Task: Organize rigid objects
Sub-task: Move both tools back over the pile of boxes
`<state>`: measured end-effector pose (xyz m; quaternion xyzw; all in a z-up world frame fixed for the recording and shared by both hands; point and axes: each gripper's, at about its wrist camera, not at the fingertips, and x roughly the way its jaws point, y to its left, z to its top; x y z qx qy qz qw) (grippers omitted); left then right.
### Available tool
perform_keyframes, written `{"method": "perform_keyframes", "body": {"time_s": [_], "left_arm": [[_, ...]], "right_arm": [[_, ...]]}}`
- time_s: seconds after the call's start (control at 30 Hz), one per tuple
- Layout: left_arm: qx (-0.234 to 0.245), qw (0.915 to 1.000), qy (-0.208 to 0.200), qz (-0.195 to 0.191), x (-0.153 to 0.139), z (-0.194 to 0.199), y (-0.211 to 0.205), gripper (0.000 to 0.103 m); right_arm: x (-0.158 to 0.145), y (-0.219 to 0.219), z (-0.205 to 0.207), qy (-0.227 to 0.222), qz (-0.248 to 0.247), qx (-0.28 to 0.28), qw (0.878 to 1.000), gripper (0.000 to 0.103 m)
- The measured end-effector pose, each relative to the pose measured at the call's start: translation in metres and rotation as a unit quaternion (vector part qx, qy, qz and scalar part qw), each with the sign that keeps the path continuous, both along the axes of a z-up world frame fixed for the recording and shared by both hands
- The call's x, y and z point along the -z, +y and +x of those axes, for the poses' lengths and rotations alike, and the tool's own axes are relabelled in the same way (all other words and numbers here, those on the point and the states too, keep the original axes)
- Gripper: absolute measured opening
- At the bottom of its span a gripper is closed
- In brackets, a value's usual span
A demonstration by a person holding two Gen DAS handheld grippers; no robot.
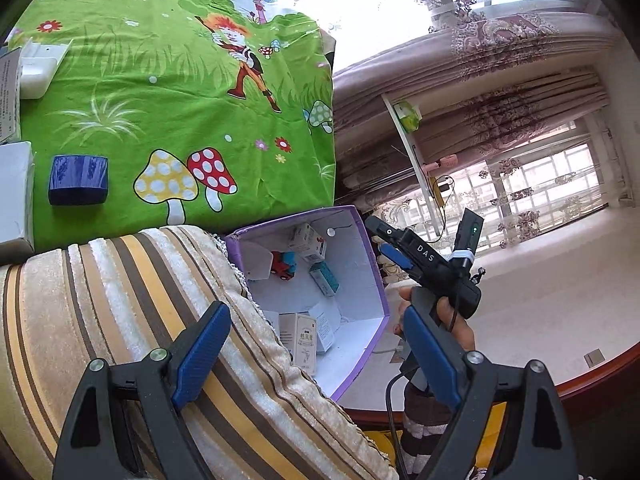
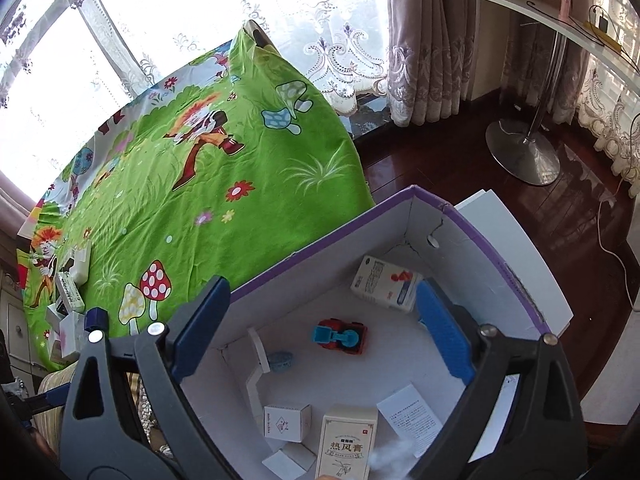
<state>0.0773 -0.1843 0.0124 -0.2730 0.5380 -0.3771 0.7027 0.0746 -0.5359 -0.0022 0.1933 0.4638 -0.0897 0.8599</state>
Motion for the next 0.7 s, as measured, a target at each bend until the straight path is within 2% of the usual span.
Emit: {"method": "perform_keyframes", "body": {"time_s": [0.3, 0.7], "left_arm": [[-0.009, 0.9999, -0.004, -0.009, -0.006, -0.005, 0.011, 0.089], [-0.062, 0.9976, -0.021, -0.022, -0.016, -0.010, 0.062, 0.089]], "right_arm": [[-0.018, 0.013, -0.013, -0.009, -0.008, -0.003, 1.000, 0.095], [-0.044, 0.087, -0.008, -0.028, -0.007, -0.071, 0.997, 0.095]]}}
